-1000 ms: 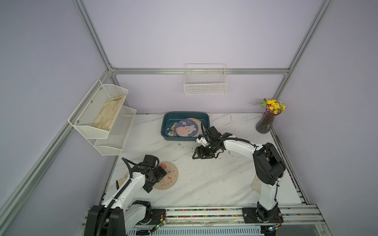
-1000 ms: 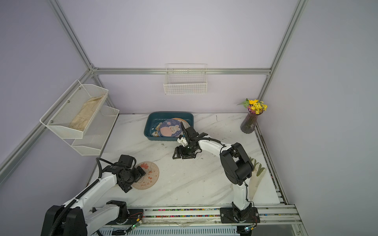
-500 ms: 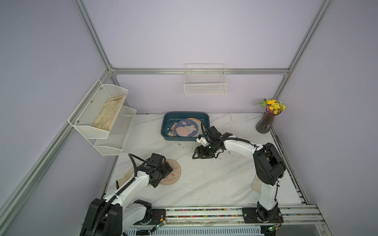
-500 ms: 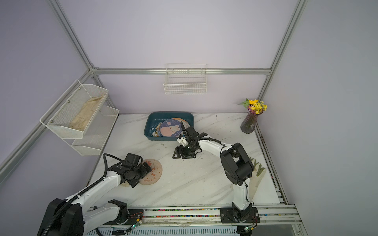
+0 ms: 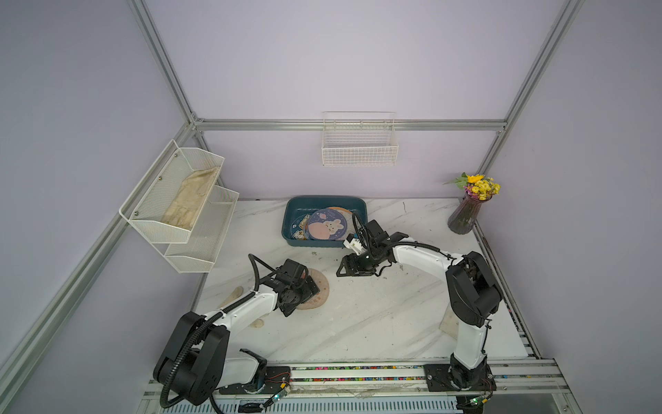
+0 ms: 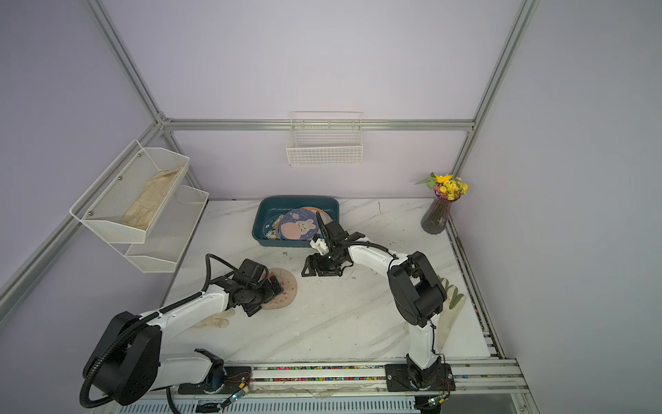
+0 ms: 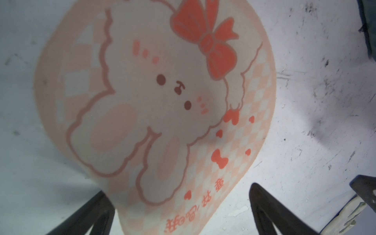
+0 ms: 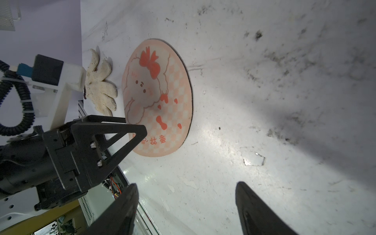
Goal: Put the coasters into the storage box
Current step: Move the coaster to the center of the board, then pick up the coaster from the center of the board.
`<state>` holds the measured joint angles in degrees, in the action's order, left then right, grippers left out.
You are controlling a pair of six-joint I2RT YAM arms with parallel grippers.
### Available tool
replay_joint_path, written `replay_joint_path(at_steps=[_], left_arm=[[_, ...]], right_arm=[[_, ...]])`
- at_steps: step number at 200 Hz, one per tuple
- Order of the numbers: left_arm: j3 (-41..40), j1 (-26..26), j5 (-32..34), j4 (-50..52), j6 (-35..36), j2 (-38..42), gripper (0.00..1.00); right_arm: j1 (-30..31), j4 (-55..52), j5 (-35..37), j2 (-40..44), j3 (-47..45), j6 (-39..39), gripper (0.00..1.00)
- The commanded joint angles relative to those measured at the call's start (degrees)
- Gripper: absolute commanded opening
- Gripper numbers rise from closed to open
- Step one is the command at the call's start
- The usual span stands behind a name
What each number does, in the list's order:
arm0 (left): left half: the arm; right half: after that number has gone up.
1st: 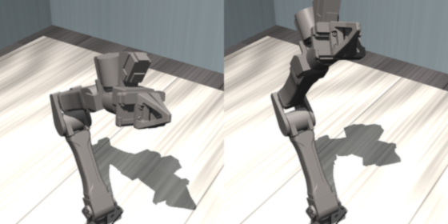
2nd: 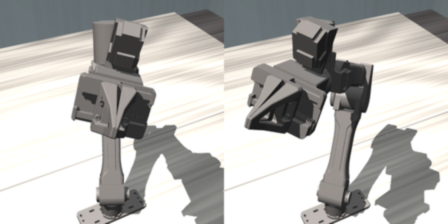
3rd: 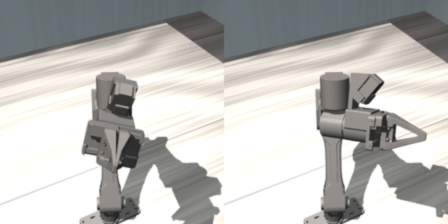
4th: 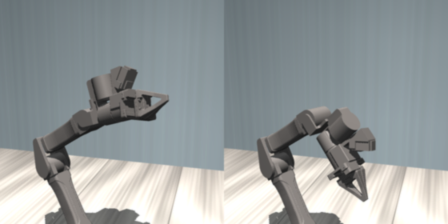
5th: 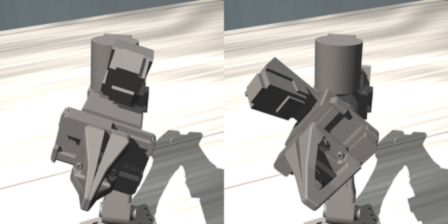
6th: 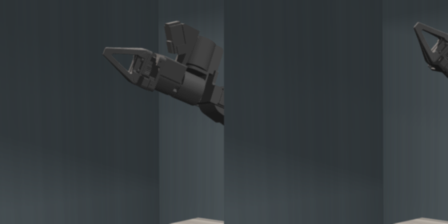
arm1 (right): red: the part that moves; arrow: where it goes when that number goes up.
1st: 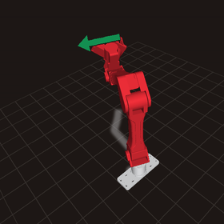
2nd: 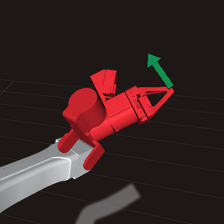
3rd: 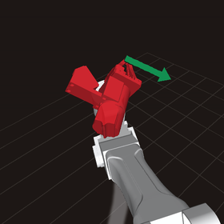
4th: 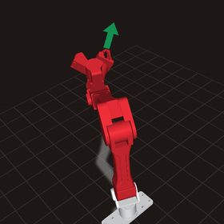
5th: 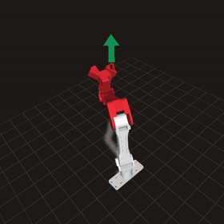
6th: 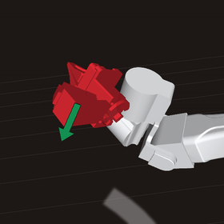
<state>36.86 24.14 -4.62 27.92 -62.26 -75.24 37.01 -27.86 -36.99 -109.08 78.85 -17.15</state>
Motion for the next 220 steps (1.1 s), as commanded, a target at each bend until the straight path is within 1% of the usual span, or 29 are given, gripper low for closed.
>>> replay_joint_path(at_steps=[1,27,48,83,102,141,176,220], left_arm=[[0.34,0.56,-1.51,7.52,1.39,0.54,1.00],[-0.20,0.54,0.73,13.31,3.28,4.13,1.00],[-0.07,0.25,4.57,16.55,3.28,5.11,1.00],[3.13,-2.06,8.17,14.35,9.38,3.58,1.00],[4.56,-4.86,8.31,11.85,13.28,2.40,1.00],[7.38,-9.56,7.62,8.00,20.41,0.53,0.94],[9.46,-11.18,7.05,6.74,24.21,-2.90,0.92],[9.70,-11.49,5.62,5.84,25.67,-4.36,0.88]], right_arm=[[0.49,-0.42,0.74,1.64,-0.12,-0.17,0.76],[1.12,-0.97,1.35,0.55,0.59,-0.45,0.76],[1.82,-0.88,2.13,-0.72,1.35,-1.36,0.77],[3.62,-1.32,4.48,-3.48,3.45,-3.43,0.76],[4.75,-2.05,6.01,-5.05,4.86,-4.61,0.76],[6.24,-2.03,8.60,-6.87,6.23,-7.34,0.74],[6.86,-2.03,10.10,-7.75,6.52,-8.77,0.74],[7.65,-2.55,11.39,-8.98,7.57,-9.72,0.73]])
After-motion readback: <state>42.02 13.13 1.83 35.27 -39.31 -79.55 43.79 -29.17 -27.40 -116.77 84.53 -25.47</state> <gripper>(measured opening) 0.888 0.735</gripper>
